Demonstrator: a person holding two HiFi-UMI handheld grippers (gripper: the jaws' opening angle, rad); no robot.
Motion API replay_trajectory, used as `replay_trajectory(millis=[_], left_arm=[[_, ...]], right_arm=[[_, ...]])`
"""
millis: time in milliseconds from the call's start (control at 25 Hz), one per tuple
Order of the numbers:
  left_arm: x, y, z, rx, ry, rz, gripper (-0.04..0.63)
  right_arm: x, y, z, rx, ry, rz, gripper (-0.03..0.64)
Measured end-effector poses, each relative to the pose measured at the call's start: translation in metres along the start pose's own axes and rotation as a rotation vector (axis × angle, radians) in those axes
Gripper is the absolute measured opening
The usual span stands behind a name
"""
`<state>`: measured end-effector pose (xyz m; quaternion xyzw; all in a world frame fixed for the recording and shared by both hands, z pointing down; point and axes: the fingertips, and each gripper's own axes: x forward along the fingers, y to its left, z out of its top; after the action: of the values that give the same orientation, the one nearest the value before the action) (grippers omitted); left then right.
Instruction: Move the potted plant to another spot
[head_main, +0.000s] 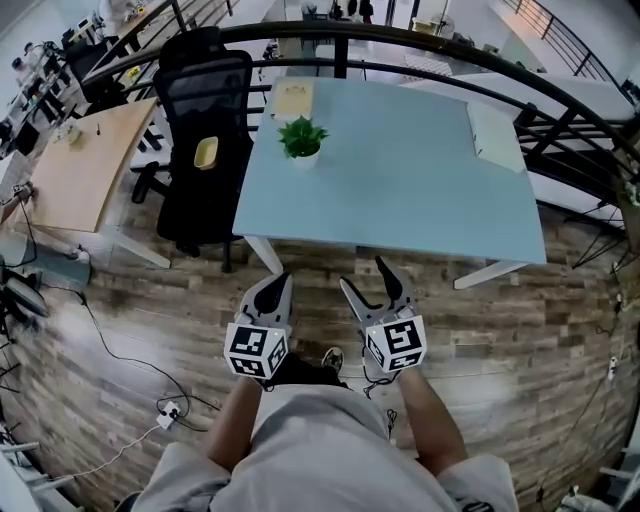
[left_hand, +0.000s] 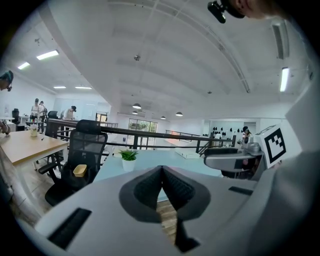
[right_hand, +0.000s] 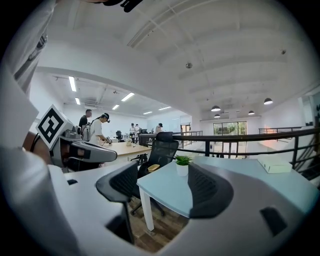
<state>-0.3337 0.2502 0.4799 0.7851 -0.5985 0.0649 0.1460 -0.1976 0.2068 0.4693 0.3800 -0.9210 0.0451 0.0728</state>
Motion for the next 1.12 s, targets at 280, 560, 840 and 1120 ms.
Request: replay_trajectory(millis=[280, 560, 840, 1120], left_arm=[[0.029, 0.023, -0.007, -0.005, 0.035, 0.027, 0.011], [0.099, 0.058, 0.005, -0.016, 0.040, 0.009, 0.011], [0.172, 0.107, 0.024, -0.020, 0.059, -0.016, 0.011], [0.213, 0.149, 0.025, -0.033, 0.112, -0.045, 0.011]], right_arm=[[0.031, -0.018, -0.019, 0.013, 0.043, 0.019, 0.345], [0.080, -0.064, -0.019, 0.000, 0.066, -0.008, 0.362], [0.157, -0.092, -0.017, 0.006, 0.110, 0.006, 0.380], [0.213, -0.106, -0.022, 0.009, 0.161, 0.039, 0.397]])
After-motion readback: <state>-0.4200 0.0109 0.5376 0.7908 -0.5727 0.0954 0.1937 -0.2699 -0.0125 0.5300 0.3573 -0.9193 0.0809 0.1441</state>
